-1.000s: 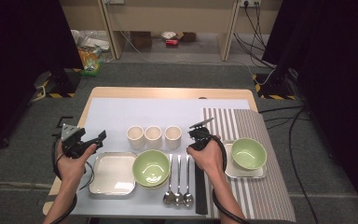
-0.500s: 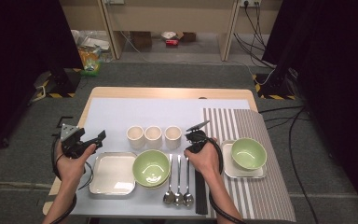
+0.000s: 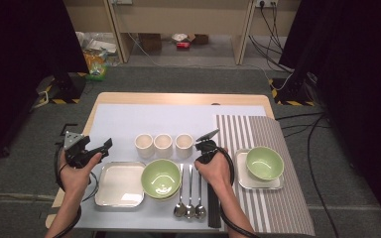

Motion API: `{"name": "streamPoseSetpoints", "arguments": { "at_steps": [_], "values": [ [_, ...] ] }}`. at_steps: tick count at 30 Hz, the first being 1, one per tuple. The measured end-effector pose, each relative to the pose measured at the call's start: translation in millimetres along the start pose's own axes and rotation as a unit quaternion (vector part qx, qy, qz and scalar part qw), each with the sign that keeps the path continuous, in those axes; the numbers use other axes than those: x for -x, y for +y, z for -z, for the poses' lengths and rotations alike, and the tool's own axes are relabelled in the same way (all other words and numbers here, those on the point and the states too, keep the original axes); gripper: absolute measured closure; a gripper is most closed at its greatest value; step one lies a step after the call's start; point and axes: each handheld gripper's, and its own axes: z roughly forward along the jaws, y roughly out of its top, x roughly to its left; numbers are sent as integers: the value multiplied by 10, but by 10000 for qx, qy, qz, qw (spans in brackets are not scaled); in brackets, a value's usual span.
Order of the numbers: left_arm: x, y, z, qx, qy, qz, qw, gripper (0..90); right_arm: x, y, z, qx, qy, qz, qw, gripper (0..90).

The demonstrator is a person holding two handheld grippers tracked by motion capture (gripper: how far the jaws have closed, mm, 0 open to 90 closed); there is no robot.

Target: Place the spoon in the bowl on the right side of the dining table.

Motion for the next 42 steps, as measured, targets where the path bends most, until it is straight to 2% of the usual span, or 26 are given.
{"name": "streamPoseSetpoints", "arguments": {
  "at_steps": [11, 15, 19, 24, 35, 37, 38, 42],
  "values": [
    [5, -2, 2, -8, 0, -18, 10000, 115, -37, -8, -65, -98, -157, 49, 9998, 725],
    [15, -8, -2, -5, -5, -9, 10000, 115, -77, -1, -75, -146, -313, 34, 9994, 739],
    [17, -7, -2, -7, -7, -24, 10000, 115, -106, 4, -84, -159, -464, -91, 9988, 766],
    [15, -6, 2, -3, -7, -23, 10000, 115, -118, 2, -85, -137, -539, -249, 9981, 794],
    [17, -8, -3, -15, -2, -51, 10000, 115, -88, -13, -80, -56, -517, -487, 9975, 826],
    [15, -8, -2, -17, 3, -51, 10000, 115, -83, -13, -73, -36, -429, -538, 9976, 897],
    [13, -7, -3, -17, 3, -45, 10000, 115, -88, -10, -72, -60, -373, -560, 9977, 895],
    [5, -3, 5, 1, 6, -50, 10000, 115, -99, -3, -81, -102, -408, -494, 9979, 890]
  ]
}}
